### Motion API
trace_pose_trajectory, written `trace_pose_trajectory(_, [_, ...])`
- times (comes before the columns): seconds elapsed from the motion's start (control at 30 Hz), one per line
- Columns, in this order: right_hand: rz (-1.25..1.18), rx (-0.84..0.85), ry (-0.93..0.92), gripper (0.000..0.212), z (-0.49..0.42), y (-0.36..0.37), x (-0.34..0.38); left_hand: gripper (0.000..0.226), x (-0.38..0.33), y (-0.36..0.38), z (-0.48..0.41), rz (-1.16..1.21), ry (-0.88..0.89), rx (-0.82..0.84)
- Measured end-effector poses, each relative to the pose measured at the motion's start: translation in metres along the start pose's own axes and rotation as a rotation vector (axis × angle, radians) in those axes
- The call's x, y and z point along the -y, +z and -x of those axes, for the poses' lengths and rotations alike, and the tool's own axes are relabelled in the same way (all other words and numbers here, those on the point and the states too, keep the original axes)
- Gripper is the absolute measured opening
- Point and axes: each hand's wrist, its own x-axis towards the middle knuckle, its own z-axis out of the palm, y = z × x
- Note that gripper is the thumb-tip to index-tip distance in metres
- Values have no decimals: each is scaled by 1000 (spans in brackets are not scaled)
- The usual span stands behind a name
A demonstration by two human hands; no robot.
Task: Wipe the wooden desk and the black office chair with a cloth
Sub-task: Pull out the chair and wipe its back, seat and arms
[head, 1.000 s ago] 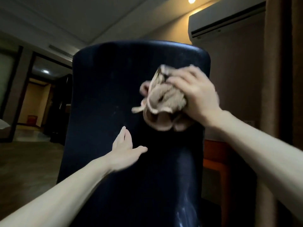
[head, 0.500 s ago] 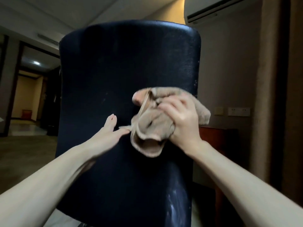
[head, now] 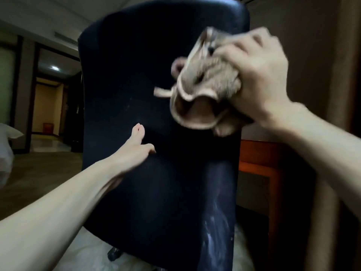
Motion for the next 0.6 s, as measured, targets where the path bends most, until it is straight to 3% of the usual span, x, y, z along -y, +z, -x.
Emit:
trace_pose_trajectory(0.17, [-70,160,68,29,-11,18,-1,70,12,-11,3,-52,-16,-233])
trace_pose_trajectory(0.27, [-209,81,124,21,26,27,39,39,26,-14,9,176,-103,-339])
trace_pose_trajectory(0.37, [-248,31,98,16,58,29,79,17,40,-19,22,306,-199,-294])
trace_pose_trajectory(0.6, [-382,219,-191,14,118,12,131,22,41,-20,39,301,-208,-211])
